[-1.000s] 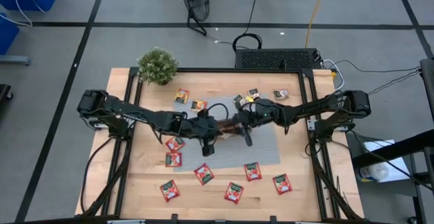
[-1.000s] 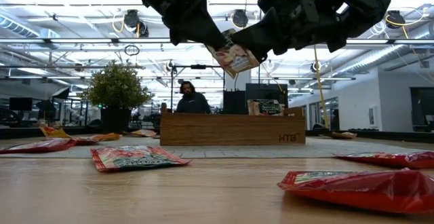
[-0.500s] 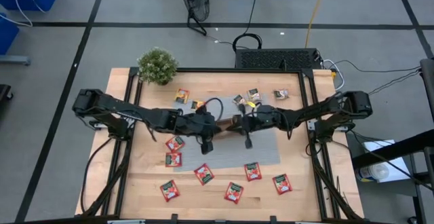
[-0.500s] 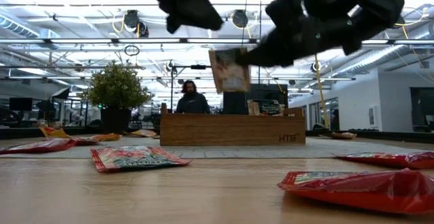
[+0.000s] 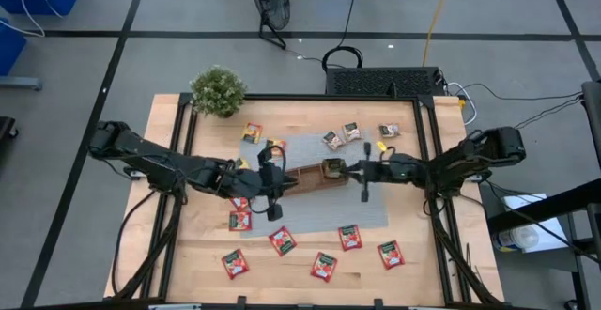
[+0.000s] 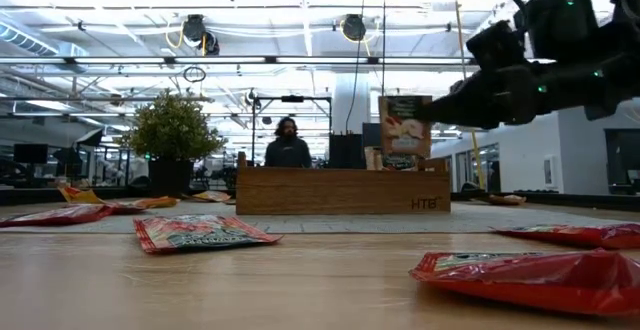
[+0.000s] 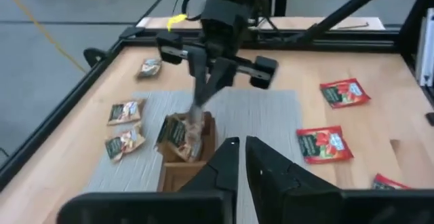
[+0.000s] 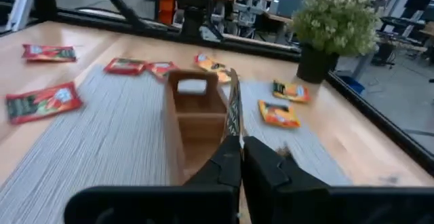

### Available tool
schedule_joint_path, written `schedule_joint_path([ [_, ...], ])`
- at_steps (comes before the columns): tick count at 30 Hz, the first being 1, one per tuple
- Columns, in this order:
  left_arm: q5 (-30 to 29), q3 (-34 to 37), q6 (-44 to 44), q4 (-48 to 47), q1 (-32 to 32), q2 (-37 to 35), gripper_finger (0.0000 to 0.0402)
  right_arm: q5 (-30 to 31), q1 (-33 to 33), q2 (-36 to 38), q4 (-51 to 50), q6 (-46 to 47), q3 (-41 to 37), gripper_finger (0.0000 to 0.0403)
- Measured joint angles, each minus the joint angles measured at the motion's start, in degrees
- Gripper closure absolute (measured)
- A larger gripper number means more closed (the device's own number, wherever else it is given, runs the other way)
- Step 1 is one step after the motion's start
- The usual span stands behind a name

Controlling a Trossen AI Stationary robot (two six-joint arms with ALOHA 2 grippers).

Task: Pick & Place Tea
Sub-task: Put the brown tea bag into the right section of the wooden organizer

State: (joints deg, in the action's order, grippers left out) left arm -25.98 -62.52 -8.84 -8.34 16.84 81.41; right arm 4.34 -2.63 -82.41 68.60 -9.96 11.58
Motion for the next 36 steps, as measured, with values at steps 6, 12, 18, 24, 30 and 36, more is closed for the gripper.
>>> schedule_joint_path([
  [6,-0.11,0.0,0.87,0.91,0.35,0.0,0.0387,-6.54,-2.44,-0.25,-0.76,1.26,0.2,0.0403],
  [12,-0.09,0.0,1.38,0.87,0.46,0.02,0.0398,-7.16,-3.29,-1.6,-3.64,0.64,0.9,0.0403],
  [18,-0.11,0.04,1.27,0.93,0.46,0.02,0.037,-4.36,-3.81,-2.99,-3.91,0.22,0.94,0.0403],
  [24,-0.09,0.04,1.26,1.2,0.46,0.02,0.0356,-4.39,-3.81,-4.79,-4.06,0.24,2.38,0.0403],
  [30,-0.09,0.09,1.25,1.2,0.46,0.04,0.0355,-1.19,-3.79,-6.07,-4.64,0.24,2.51,0.0403],
  [36,-0.07,0.09,1.21,0.95,0.46,0.04,0.0355,0.21,-3.79,-6.36,-4.64,0.64,2.6,0.0403],
])
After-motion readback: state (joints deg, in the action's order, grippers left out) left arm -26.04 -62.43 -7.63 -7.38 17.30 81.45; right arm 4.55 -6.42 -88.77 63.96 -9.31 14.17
